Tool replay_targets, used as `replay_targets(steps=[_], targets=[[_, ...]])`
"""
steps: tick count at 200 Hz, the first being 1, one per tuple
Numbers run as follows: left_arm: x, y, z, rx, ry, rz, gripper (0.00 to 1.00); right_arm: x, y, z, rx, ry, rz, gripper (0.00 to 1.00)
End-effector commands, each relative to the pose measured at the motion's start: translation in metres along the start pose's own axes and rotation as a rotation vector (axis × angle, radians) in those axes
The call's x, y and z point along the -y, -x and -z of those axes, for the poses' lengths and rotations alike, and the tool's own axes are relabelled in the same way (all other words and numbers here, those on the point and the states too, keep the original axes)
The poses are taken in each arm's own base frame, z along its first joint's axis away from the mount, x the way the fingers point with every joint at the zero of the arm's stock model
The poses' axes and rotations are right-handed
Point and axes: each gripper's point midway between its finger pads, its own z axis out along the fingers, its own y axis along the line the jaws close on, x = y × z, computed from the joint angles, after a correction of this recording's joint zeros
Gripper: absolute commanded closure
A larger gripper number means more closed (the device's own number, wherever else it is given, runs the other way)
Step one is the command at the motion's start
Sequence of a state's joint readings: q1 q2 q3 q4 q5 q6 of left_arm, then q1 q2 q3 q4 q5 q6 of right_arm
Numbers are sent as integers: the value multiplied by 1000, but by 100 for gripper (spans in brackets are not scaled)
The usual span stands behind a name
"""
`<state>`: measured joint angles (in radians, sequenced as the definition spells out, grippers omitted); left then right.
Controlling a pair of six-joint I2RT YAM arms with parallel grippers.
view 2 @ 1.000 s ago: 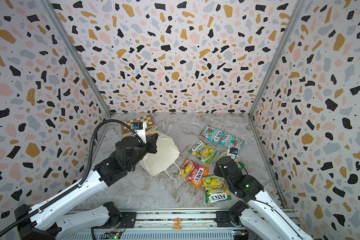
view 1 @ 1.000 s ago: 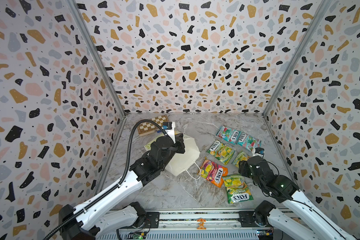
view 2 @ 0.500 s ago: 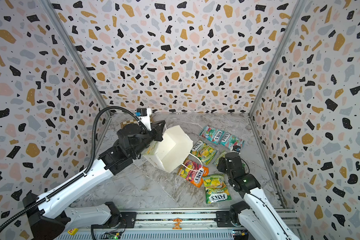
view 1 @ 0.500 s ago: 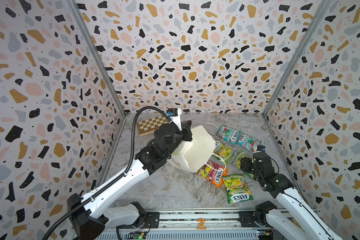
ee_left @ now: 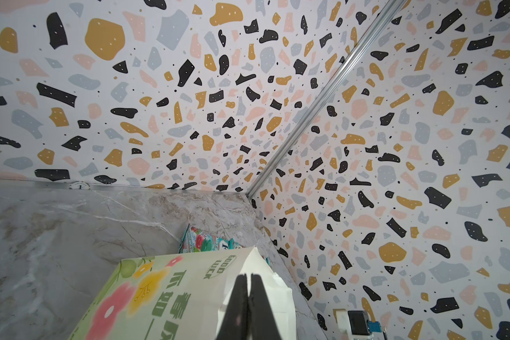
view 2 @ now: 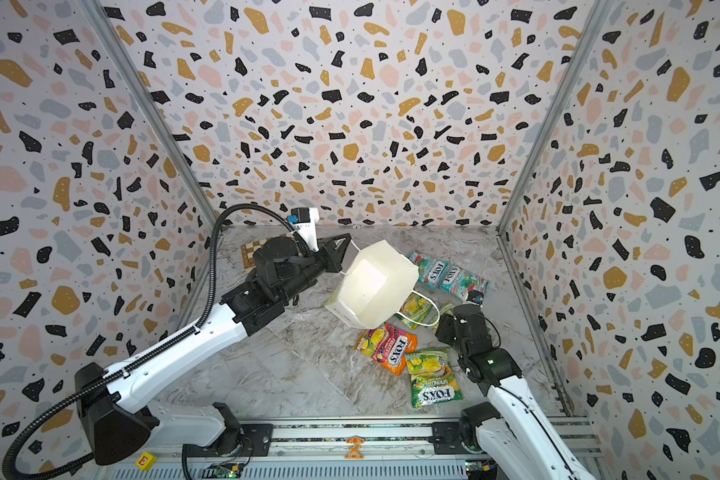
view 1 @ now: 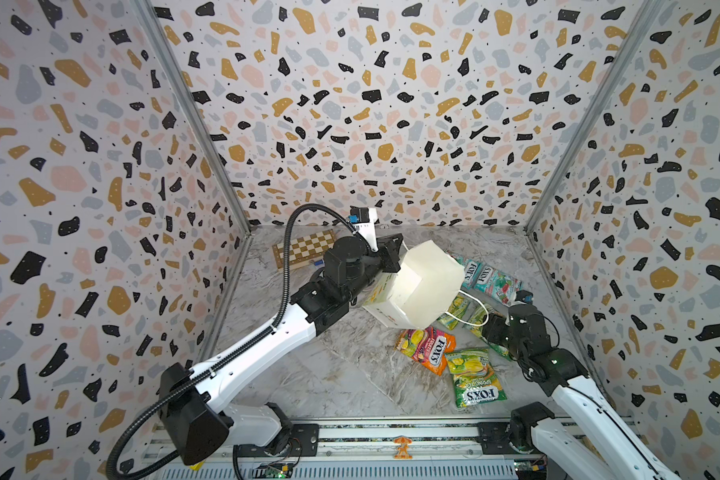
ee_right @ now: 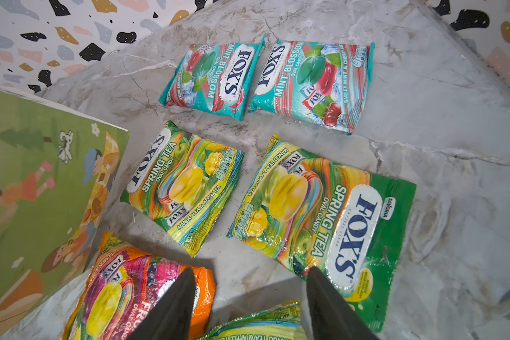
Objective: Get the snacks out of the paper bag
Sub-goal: 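Set the white bag upright on the table with the left gripper and release it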
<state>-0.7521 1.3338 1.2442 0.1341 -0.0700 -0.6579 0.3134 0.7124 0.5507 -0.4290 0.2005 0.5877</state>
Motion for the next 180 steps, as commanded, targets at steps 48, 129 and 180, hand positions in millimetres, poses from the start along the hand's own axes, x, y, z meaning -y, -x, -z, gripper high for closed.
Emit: replay_targets(steps=[48, 129, 180], targets=[[-42, 18, -30, 16, -114, 187, 100, -1, 2, 0, 11, 11, 8, 38], [-118, 27, -49, -47, -80, 245, 100, -1, 1, -2, 4, 9, 11, 37], [-149, 38, -42, -49, -1, 169, 100, -1, 1, -2, 3, 8, 14, 37]])
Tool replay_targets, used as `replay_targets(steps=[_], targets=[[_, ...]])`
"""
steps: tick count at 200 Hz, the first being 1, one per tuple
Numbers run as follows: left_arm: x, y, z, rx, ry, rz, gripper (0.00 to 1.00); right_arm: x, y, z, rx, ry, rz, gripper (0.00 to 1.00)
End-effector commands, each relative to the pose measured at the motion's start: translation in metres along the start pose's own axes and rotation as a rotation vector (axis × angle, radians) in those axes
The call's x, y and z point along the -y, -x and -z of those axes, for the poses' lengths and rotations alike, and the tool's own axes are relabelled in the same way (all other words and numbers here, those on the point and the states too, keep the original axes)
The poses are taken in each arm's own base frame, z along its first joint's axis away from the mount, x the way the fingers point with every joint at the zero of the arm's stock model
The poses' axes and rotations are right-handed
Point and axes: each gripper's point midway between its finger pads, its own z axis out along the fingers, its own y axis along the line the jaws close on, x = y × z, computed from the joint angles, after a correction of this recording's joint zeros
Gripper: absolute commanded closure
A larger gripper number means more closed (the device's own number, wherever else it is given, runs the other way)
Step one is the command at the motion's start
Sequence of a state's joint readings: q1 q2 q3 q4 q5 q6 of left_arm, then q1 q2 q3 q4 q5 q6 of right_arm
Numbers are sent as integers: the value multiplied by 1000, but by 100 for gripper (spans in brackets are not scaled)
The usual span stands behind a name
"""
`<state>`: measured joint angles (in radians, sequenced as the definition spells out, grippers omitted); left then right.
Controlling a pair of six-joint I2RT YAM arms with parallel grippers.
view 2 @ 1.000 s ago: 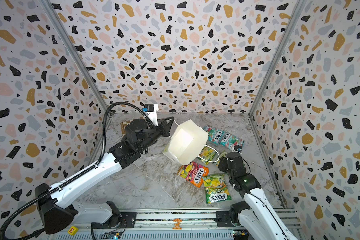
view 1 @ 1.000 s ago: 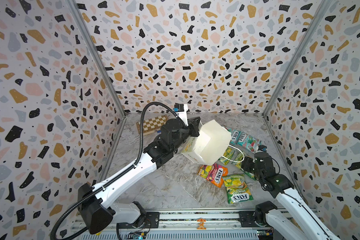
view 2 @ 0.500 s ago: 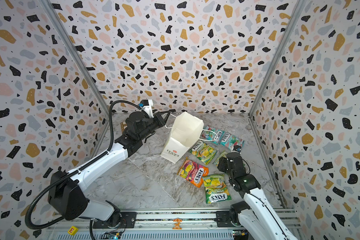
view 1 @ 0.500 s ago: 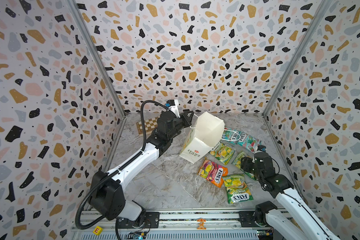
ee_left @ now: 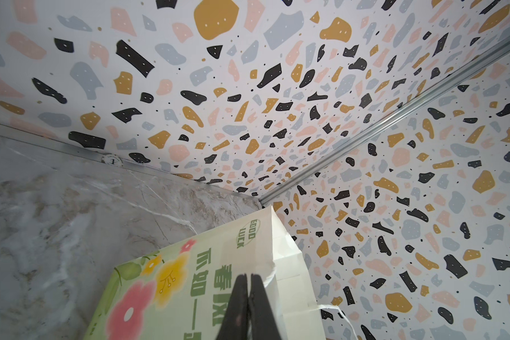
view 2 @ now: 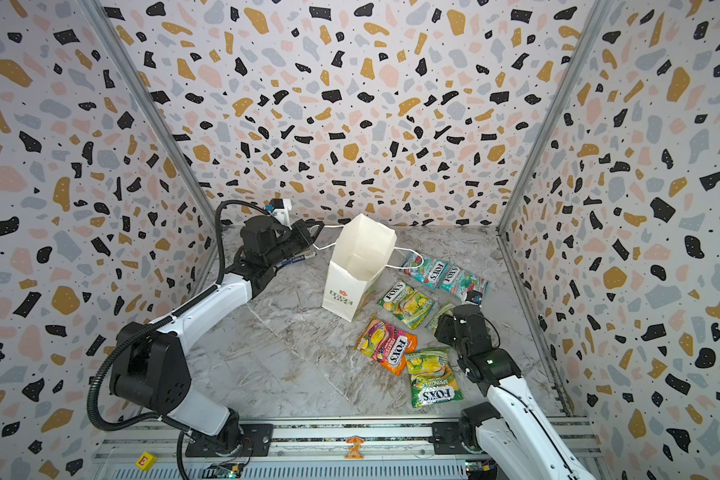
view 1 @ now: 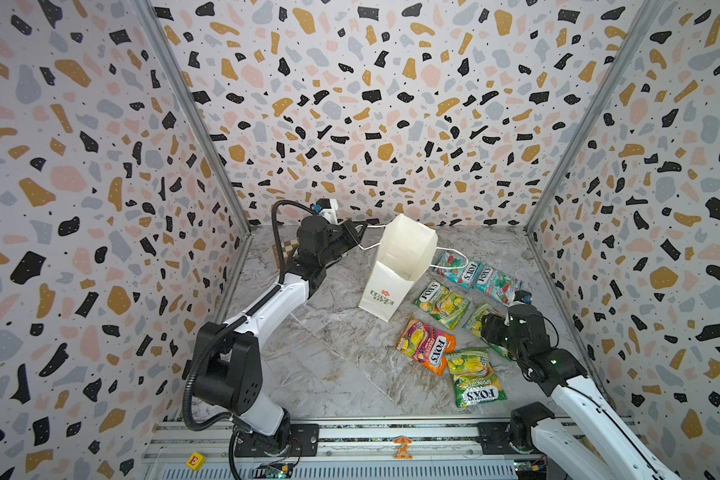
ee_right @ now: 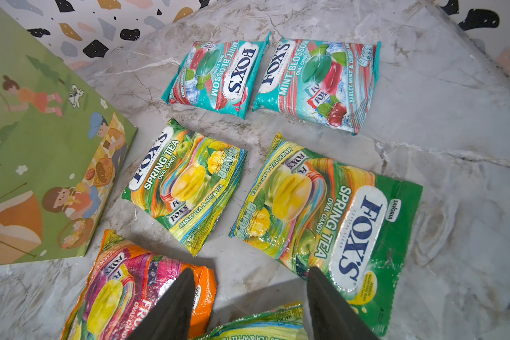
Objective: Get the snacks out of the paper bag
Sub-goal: 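Set the white bag upright on the table with the left gripper and release it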
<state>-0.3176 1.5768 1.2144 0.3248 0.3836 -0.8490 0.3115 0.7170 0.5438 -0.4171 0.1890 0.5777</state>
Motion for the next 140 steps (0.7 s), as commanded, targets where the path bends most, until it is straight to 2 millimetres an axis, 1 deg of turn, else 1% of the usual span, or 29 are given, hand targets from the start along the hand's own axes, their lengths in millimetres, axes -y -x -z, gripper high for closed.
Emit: replay_targets(steps=[1, 21, 28, 36, 57, 76, 117, 128, 140], targets=[[14, 17, 4, 17, -32, -74, 100, 0, 2, 0, 7, -1, 6, 37], [9, 24, 8, 29, -2, -104, 100, 1, 2, -1, 7, -2, 5, 37], [8, 29, 9, 37, 12, -126, 93, 1, 1, -1, 5, -2, 6, 37], [3, 28, 10, 23, 46, -140, 86, 0, 1, -1, 6, -1, 6, 37], [0, 35, 15, 27, 89, -192, 66, 1, 1, -2, 7, -1, 7, 37], [0, 42, 20, 37, 112, -227, 50, 1, 0, -3, 6, -2, 8, 37], [-4, 56, 35, 65, 188, -303, 23, 2, -2, -9, 12, -6, 7, 37], [-3, 62, 43, 79, 220, -347, 17, 4, -2, -11, 20, -12, 5, 37], [-7, 68, 52, 98, 280, -399, 12, 5, 0, -15, 39, -18, 6, 37]])
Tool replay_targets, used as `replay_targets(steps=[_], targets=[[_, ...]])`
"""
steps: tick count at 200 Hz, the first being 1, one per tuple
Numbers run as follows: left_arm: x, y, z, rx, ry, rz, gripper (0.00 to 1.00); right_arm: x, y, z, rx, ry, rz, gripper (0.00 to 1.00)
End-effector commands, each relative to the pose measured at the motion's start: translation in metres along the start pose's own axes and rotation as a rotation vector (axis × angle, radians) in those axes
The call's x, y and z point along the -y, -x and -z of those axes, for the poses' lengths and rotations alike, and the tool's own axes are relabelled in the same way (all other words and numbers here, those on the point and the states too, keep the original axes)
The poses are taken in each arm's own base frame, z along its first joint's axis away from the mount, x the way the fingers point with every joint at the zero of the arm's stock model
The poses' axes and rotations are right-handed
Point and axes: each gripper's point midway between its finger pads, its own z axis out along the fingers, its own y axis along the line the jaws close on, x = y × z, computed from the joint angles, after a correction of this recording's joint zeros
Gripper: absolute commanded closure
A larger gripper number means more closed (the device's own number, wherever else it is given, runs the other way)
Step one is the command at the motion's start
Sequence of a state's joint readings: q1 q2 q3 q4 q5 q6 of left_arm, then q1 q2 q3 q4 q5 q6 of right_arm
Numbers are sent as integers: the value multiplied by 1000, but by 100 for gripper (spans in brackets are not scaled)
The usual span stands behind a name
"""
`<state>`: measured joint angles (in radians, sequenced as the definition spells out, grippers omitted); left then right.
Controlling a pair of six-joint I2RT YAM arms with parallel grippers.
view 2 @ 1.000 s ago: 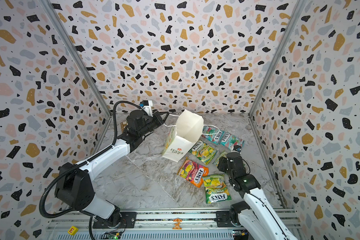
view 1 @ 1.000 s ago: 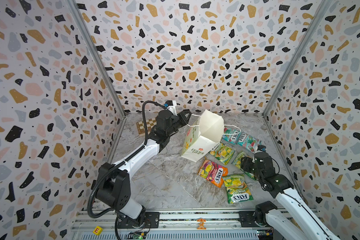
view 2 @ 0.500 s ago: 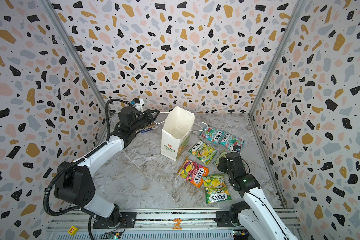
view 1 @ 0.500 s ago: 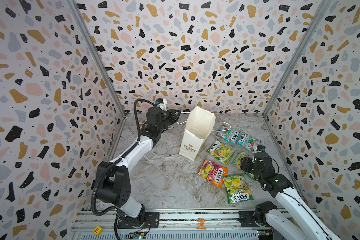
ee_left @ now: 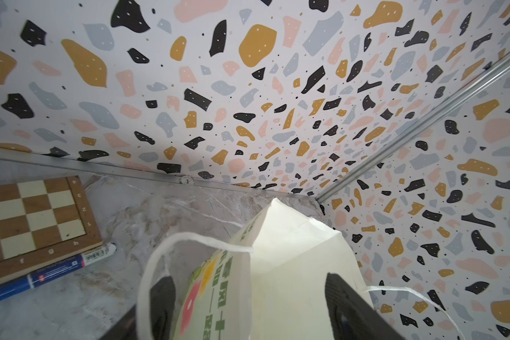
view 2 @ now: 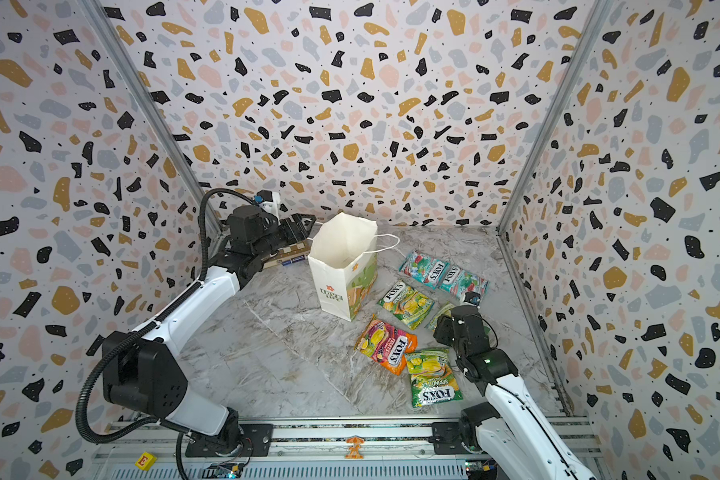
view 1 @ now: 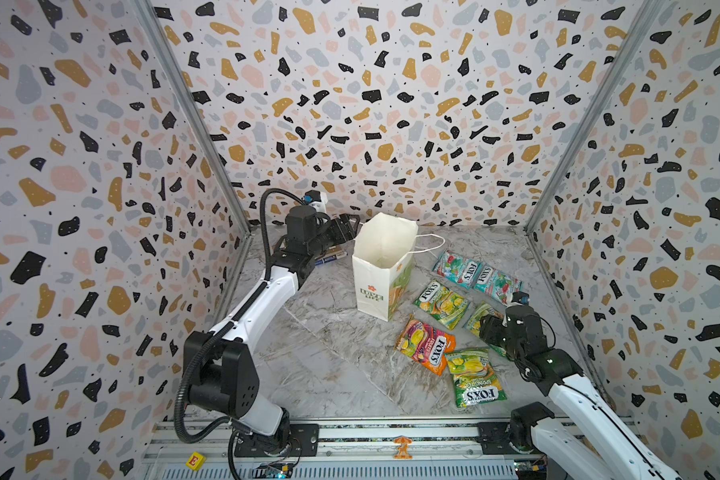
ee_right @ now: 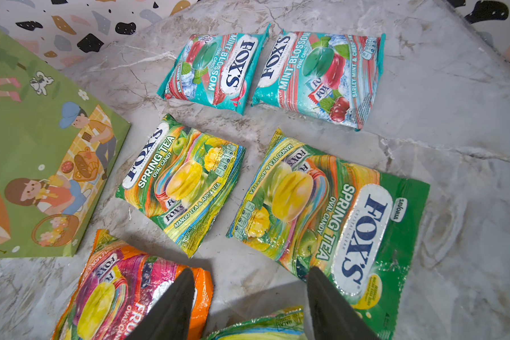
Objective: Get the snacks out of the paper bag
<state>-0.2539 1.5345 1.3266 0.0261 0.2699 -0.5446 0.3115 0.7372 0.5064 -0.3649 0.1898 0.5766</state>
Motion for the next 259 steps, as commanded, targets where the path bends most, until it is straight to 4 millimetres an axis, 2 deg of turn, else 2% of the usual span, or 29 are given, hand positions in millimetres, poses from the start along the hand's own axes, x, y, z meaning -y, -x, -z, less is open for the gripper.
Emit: replay_targets(steps=[1, 31, 69, 89, 122, 152, 172, 198, 227, 259], targets=[[6, 38, 30, 104, 76, -147, 11, 3, 7, -5, 45, -16, 4, 37], [-12, 53, 60, 165, 244, -252, 0, 3, 23, -12, 121, -40, 25, 36], [-38, 68, 109, 303, 459, -285, 0, 6, 50, -22, 245, -96, 71, 36], [-57, 65, 133, 373, 568, -275, 0, 9, 64, -26, 316, -139, 79, 36], [-91, 46, 156, 412, 740, -270, 0, 9, 88, -35, 422, -196, 118, 36], [-114, 27, 165, 445, 824, -260, 0, 20, 105, -41, 496, -327, 167, 36], [-137, 5, 170, 446, 909, -274, 0, 27, 109, -47, 530, -395, 180, 36], [-157, -20, 172, 462, 950, -300, 1, 29, 114, -52, 564, -443, 235, 35], [-170, -43, 174, 457, 961, -329, 1, 33, 115, -53, 592, -480, 280, 34], [-183, -65, 178, 445, 987, -369, 0, 38, 102, -59, 579, -475, 298, 31]])
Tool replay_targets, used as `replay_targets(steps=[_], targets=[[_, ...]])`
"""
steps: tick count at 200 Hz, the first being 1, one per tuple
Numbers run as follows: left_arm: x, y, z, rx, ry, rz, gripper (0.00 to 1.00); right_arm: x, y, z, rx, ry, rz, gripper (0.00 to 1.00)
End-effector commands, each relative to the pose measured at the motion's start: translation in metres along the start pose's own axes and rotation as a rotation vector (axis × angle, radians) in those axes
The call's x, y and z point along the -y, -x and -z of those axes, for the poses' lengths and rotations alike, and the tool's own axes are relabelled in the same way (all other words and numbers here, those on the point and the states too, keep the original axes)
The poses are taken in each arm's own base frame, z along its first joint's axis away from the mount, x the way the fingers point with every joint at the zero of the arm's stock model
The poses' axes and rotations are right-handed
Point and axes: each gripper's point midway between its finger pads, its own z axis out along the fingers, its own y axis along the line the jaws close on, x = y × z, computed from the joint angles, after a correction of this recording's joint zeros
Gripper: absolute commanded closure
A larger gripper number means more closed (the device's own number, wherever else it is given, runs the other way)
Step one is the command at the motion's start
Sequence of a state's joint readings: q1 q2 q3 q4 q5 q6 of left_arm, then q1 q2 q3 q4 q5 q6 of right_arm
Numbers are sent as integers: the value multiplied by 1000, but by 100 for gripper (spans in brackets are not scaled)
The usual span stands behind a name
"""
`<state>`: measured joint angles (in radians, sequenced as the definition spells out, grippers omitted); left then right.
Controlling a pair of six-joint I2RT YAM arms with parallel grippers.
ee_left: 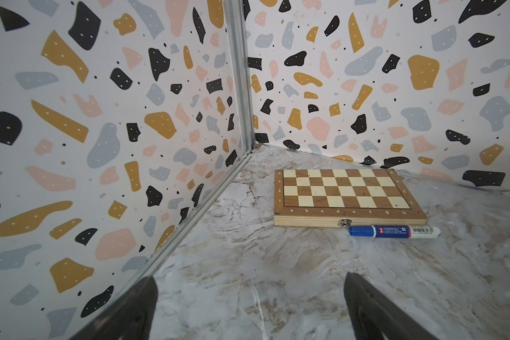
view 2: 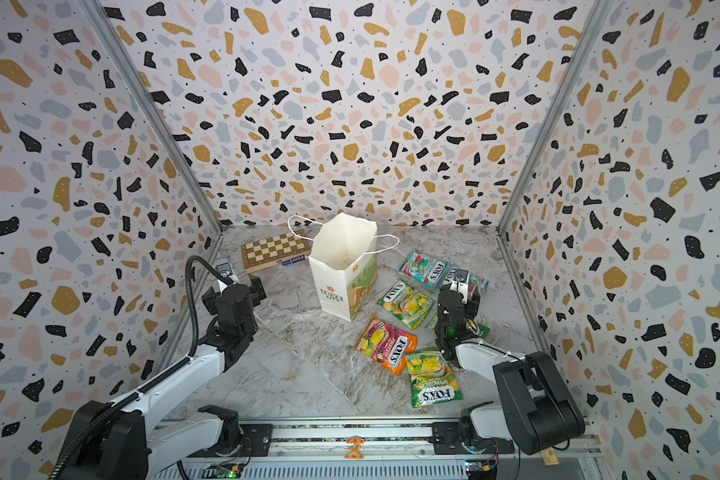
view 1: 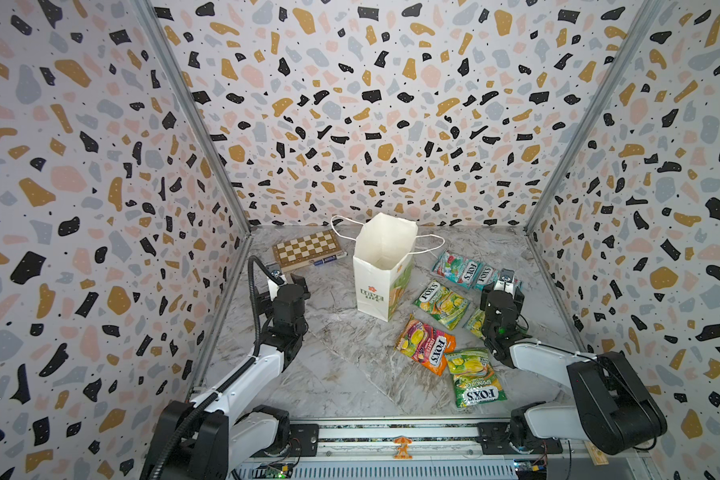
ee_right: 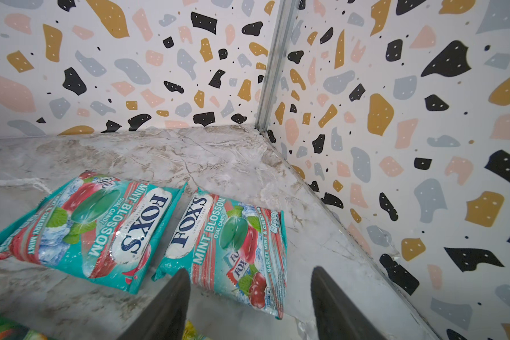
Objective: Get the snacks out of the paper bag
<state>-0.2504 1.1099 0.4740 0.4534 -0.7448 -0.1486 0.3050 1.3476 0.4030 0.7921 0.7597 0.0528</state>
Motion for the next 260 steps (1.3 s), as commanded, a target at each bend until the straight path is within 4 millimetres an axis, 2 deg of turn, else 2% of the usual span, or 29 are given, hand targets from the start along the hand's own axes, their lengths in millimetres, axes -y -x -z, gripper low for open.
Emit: replay_targets(steps=[1, 39, 91, 137, 165, 225, 260], targets=[[-11, 17, 3, 110, 40, 43, 0, 8, 4, 2, 45, -33, 1, 31], [-20, -10, 3, 104, 73, 21, 0, 8, -6, -2, 37, -25, -11, 28], [-17, -37, -8, 73, 63, -34, 0, 5, -14, -12, 24, 8, -36, 28], [-3, -41, -16, 92, -77, -22, 0, 11, -18, -16, 41, 66, -91, 27], [-6, -46, -22, 89, -124, 11, 0, 14, -22, -17, 39, 119, -124, 26], [-7, -53, -12, 137, -196, 38, 0, 12, -22, -9, 79, 225, -152, 24], [3, -58, -10, 149, -256, 7, 0, 5, -22, -2, 108, 275, -134, 22]])
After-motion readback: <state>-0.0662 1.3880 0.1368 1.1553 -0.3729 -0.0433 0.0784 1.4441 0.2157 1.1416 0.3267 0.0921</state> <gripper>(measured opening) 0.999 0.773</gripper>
